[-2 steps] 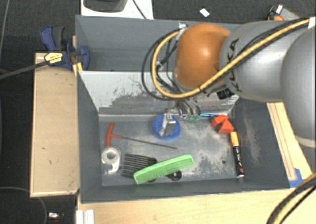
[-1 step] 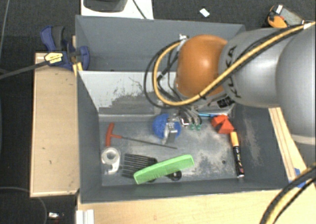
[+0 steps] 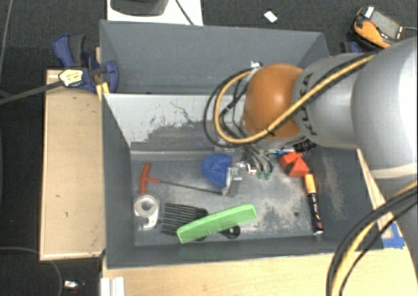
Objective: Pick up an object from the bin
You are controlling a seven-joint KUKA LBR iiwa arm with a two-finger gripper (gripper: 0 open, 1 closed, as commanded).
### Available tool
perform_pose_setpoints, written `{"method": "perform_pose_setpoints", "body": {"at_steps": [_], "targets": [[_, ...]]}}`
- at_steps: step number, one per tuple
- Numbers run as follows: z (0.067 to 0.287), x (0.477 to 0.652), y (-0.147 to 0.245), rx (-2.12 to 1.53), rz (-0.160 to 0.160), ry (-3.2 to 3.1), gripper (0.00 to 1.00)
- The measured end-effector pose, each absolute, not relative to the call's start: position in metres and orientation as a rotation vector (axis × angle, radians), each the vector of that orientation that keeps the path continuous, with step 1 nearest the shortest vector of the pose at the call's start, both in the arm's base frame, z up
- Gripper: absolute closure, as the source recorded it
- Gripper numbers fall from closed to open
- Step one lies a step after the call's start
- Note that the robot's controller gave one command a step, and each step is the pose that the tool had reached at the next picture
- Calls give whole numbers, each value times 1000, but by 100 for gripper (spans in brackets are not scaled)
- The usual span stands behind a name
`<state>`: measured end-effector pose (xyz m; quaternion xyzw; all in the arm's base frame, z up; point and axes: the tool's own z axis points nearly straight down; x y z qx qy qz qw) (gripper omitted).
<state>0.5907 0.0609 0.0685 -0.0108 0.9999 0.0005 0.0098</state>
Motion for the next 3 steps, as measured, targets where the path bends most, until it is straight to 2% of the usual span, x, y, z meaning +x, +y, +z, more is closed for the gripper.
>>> {"method": "perform_pose_setpoints", "body": {"at_steps": [1,2,3], "targets": [[71,586,64,-19,5,3125,100],[71,586,64,-18,5,3125,100],[97,585,64,-18,5,3127,100]]}}
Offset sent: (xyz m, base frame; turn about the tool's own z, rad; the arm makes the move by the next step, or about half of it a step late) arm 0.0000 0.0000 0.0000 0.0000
